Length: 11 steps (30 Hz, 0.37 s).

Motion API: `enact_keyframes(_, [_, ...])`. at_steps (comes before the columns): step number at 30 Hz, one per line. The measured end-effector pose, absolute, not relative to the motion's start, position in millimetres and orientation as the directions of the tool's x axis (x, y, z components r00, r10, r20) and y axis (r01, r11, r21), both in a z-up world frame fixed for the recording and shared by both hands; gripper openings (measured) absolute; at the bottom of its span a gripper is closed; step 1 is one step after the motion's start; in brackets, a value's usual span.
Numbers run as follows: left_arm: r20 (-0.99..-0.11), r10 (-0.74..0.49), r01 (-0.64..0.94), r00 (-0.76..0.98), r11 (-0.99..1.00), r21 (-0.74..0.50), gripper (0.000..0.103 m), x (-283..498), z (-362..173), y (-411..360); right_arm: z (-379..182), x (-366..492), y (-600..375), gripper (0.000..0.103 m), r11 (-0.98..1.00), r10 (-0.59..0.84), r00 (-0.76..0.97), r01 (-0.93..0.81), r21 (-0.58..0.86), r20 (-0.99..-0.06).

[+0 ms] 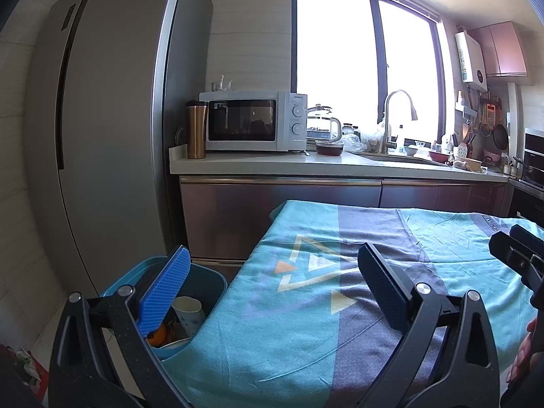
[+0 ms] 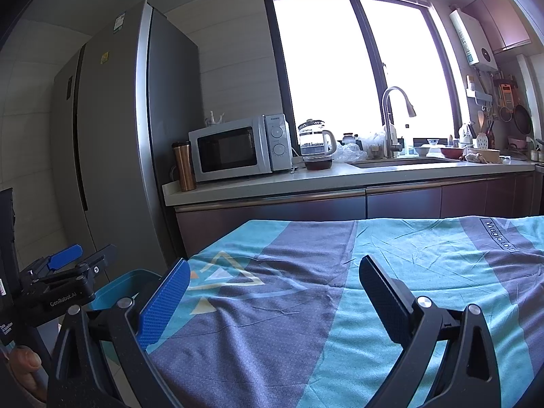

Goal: Collect trash

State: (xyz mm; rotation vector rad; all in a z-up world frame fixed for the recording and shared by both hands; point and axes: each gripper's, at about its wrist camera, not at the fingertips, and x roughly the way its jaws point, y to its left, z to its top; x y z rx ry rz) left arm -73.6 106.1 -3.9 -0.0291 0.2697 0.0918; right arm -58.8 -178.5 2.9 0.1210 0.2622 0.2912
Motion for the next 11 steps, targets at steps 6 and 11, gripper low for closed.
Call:
enact_keyframes(6, [-0.332,0.025,-0.043,0.943,0.998,-0.044,0.097,-53,-6,101,-1,-51,-195,0.096,0.957,0.274,0.927,-0.236,0.169,-0.256])
enact_keyframes(11, [-0.469,-0.057,0.024,0.881,0.997,-0.076,0.097,-1,-15,89,-8,-36,-226,0.096,0.97,0.217,0.922,-0.167,0.175,-0.321])
